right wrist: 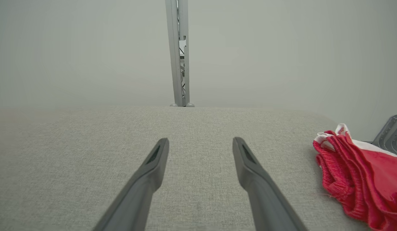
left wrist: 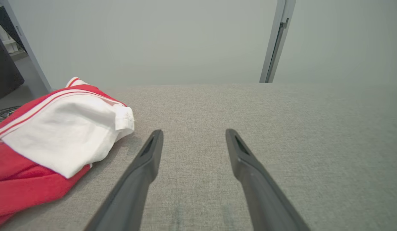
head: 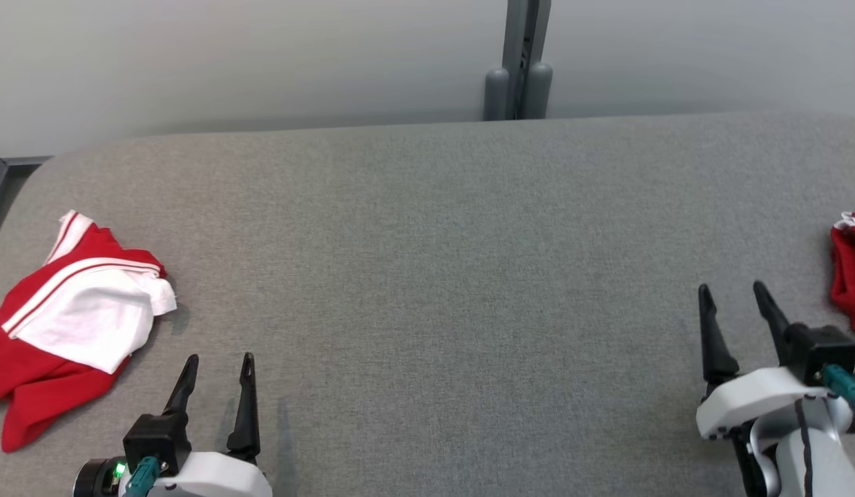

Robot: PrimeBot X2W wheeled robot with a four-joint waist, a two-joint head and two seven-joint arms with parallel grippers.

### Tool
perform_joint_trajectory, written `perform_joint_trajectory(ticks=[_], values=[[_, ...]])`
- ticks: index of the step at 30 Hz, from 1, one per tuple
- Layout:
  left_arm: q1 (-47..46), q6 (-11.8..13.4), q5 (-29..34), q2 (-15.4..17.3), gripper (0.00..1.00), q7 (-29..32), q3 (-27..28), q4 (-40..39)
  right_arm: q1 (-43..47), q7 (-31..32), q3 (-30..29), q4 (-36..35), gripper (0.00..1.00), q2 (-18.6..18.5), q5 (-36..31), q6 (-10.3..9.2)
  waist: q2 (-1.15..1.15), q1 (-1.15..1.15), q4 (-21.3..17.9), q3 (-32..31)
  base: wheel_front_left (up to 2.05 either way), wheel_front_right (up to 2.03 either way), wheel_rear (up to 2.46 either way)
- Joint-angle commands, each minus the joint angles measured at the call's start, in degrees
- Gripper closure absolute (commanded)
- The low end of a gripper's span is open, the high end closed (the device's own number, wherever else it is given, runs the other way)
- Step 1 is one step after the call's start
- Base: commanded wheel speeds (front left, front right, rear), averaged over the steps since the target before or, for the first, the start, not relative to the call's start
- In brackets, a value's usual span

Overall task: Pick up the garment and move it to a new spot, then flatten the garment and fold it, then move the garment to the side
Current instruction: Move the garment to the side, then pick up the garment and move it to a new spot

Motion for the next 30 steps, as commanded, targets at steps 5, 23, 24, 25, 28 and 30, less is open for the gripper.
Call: perform_joint_trajectory(ticks=[5, 23, 24, 25, 28, 30], values=[[2.0, 0.5, -0.6, 0.2, 0.00, 0.0, 1.2, -0.2, 4.0, 0.0, 3.1, -0.7, 0.00, -0.2, 3.2, 0.00, 0.00, 0.00, 1.1, -3.0, 0.00, 0.00, 0.00], [7.4, 0.0, 0.1, 0.1, 0.00, 0.0, 3.3, -0.4, 12.2, 0.0, 8.8, -5.6, 0.00, -0.2, 9.0, 0.01, 0.00, 0.00, 1.6, -8.1, 0.00, 0.00, 0.00], [7.4, 0.1, 0.1, 0.2, 0.00, 0.0, 3.3, -0.4, 12.4, 0.0, 8.9, -5.8, 0.00, -0.2, 9.1, 0.01, 0.00, 0.00, 1.7, -8.1, 0.00, 0.00, 0.00], [7.4, 0.1, 0.1, 0.2, 0.00, 0.0, 3.3, -0.4, 12.4, 0.0, 8.9, -5.8, 0.00, -0.2, 9.1, 0.01, 0.00, 0.00, 1.7, -8.1, 0.00, 0.00, 0.00], [7.1, 0.5, -0.3, 0.2, 0.00, 0.0, 3.2, -0.8, 12.4, 0.0, 8.7, -6.2, 0.00, -0.2, 9.5, 0.01, 0.00, 0.00, 2.4, -7.7, 0.00, 0.00, 0.00], [6.9, 0.8, -0.8, 0.2, 0.00, 0.0, 3.2, -0.9, 12.2, 0.0, 8.7, -6.4, 0.00, -0.2, 9.4, 0.01, 0.00, 0.00, 3.3, -7.3, 0.00, 0.00, 0.00]])
